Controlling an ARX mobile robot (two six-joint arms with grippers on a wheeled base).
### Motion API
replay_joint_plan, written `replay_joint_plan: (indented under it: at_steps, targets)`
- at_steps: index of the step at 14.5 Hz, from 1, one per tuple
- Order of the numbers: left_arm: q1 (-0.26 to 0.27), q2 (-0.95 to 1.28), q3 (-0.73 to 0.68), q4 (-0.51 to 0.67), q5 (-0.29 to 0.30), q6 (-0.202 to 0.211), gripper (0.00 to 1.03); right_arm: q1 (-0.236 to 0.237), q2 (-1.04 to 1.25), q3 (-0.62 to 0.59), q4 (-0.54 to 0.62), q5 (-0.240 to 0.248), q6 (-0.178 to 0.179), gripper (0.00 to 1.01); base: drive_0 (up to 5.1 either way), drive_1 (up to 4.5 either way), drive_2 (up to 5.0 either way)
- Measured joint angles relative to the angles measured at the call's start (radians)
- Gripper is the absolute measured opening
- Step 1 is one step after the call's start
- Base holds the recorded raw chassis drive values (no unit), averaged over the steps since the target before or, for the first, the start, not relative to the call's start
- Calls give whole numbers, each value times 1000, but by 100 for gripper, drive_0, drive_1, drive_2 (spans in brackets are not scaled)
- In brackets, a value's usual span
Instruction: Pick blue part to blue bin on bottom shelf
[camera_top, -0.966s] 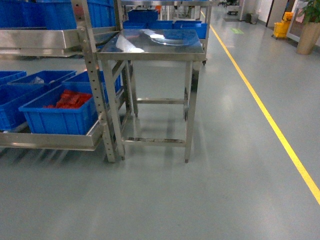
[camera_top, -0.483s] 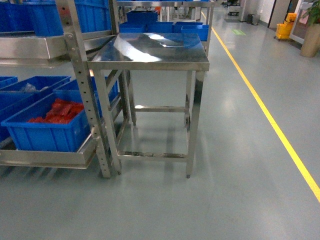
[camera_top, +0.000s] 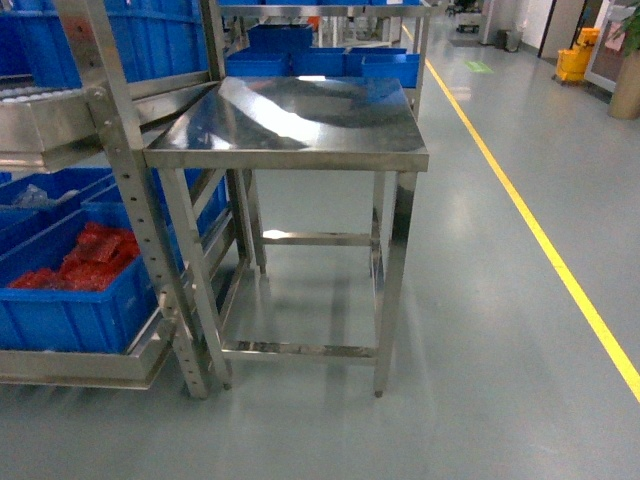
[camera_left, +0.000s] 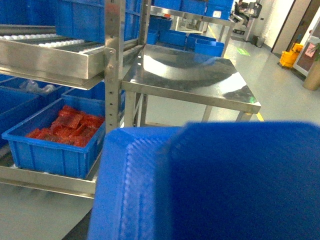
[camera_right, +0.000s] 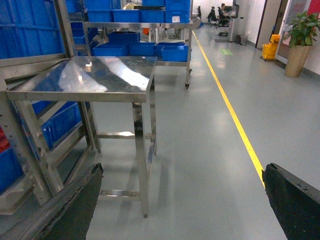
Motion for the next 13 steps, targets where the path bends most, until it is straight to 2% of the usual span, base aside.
replay_joint_plan:
  at_steps: [13]
  targets:
    - [0,-2,0,-2,-3,0,43,0,0,0,3,-1,0,98,-3,406,-412]
